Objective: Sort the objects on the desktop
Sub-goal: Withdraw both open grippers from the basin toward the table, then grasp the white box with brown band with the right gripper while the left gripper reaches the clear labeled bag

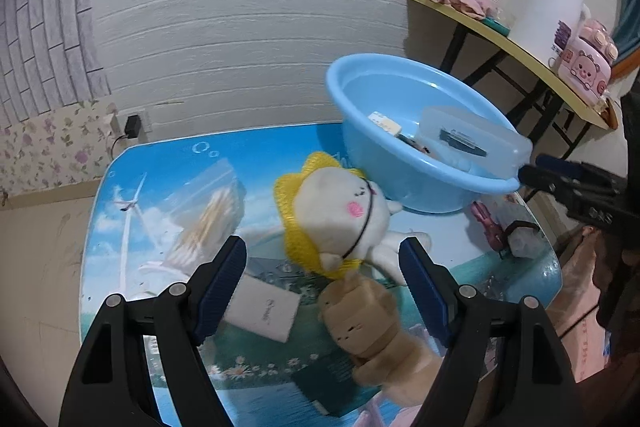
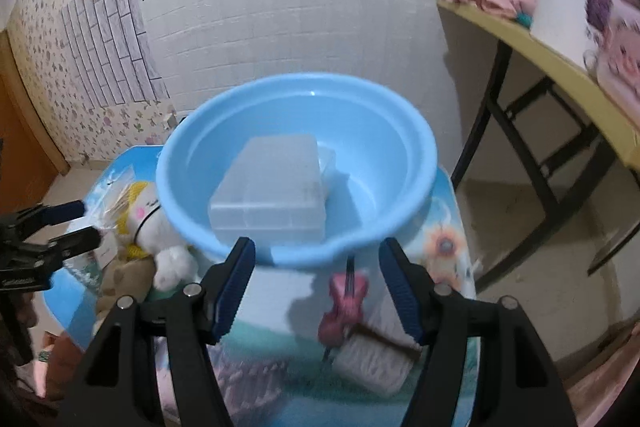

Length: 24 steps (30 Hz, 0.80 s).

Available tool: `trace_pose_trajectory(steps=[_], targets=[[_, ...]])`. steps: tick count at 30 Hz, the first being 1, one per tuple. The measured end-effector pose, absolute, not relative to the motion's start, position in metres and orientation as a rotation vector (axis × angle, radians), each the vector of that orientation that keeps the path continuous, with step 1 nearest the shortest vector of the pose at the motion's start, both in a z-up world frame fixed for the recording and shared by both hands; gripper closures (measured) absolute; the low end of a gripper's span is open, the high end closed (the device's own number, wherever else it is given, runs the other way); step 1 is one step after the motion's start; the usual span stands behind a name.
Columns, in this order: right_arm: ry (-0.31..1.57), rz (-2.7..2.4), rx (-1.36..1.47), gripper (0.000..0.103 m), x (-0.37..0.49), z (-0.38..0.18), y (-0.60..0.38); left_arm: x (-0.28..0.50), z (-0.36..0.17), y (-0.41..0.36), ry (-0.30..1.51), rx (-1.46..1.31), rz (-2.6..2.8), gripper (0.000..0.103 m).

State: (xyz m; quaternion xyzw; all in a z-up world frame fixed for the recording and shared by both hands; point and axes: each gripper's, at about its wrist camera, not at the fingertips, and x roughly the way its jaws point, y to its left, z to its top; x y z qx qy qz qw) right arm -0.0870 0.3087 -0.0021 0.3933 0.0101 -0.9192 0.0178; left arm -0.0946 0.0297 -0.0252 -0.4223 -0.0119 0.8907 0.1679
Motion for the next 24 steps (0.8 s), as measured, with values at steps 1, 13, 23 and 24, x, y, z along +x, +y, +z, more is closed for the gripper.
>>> trace_pose_trajectory(steps=[1, 13, 23, 24], targets=[[0.041, -2.915, 1.215, 0.039, -0.091, -0.001, 0.314, -0.094, -0.025, 0.026, -0.039, -1.203, 2.542, 0.025], [-0.161, -2.995, 1.374, 0.038, -0.079, -0.017, 0.38, -0.087, -0.045, -0.023, -0.109, -1.302, 2.641, 0.025], [-0.207, -2.906, 1.49, 0.038, -0.058, -0.046, 0.383, -0.079, -0.049, -0.042, -0.12, -1.328, 2.685, 0.024], [-0.206, -2.895, 1.497, 0.038, -0.057, -0.047, 0.38, -0.078, -0.05, -0.044, -0.128, -1.336, 2.686, 0.024]])
